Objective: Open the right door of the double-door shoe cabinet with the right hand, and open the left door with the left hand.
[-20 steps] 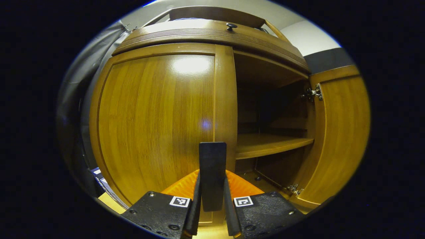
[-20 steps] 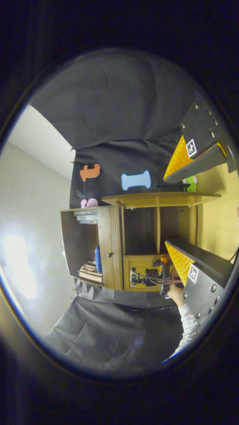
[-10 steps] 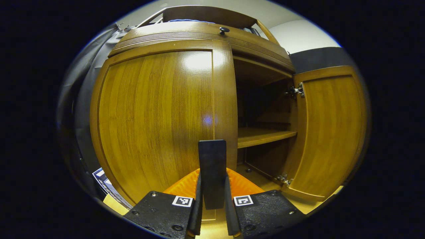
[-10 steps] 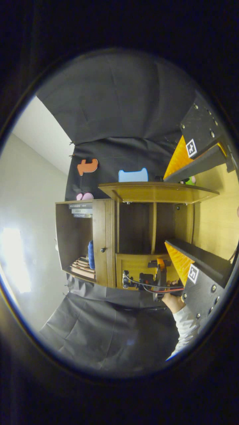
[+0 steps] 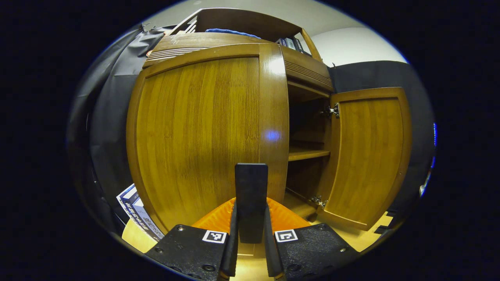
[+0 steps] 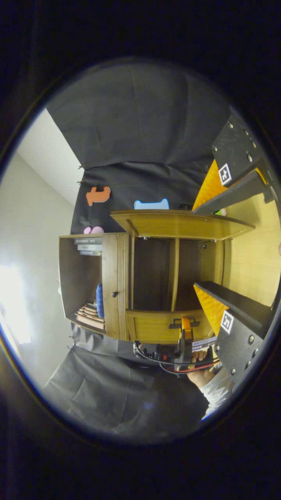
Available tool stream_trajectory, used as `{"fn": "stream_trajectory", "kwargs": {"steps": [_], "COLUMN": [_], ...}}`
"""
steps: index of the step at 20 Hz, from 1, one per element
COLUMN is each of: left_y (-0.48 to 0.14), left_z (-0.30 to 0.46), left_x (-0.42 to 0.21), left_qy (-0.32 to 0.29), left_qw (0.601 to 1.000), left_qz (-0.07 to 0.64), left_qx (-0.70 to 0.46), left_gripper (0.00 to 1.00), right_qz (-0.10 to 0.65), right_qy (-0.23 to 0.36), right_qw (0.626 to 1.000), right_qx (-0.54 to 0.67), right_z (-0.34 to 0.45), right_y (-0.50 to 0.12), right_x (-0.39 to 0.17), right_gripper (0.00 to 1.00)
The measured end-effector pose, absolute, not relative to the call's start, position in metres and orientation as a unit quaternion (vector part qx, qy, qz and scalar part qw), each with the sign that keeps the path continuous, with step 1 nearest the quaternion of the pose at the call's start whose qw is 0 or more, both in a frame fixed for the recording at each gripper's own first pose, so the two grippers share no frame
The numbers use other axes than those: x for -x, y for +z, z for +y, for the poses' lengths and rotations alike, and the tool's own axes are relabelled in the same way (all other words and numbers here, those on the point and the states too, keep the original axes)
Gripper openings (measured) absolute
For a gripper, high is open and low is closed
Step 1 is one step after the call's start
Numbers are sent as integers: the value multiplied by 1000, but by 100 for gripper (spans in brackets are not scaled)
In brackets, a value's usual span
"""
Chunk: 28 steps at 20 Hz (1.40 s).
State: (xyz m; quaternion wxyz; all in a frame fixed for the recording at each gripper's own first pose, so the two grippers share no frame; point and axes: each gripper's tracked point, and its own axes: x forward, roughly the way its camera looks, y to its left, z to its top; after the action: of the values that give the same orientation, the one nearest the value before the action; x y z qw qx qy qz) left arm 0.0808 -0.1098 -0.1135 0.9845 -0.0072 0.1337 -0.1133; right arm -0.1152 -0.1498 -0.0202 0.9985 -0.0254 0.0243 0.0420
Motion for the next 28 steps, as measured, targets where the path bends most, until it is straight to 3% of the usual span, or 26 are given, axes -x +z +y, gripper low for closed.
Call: {"fn": "stream_trajectory", "kwargs": {"steps": [21, 28], "left_y": [-94, -83], "left_z": [-13, 34], "left_x": [26, 38], "left_qy": [-103, -62], "left_qw": [987, 991], "left_qz": [121, 116], "left_qx": [-4, -1], "left_gripper": [31, 24], "right_qz": [16, 26], "right_qy": [79, 90], "right_qw": [997, 996], "right_qx": [21, 17], "right_z": [-92, -76], "right_y": [-13, -26], "right_x": [99, 91], "right_gripper": [100, 97]}}
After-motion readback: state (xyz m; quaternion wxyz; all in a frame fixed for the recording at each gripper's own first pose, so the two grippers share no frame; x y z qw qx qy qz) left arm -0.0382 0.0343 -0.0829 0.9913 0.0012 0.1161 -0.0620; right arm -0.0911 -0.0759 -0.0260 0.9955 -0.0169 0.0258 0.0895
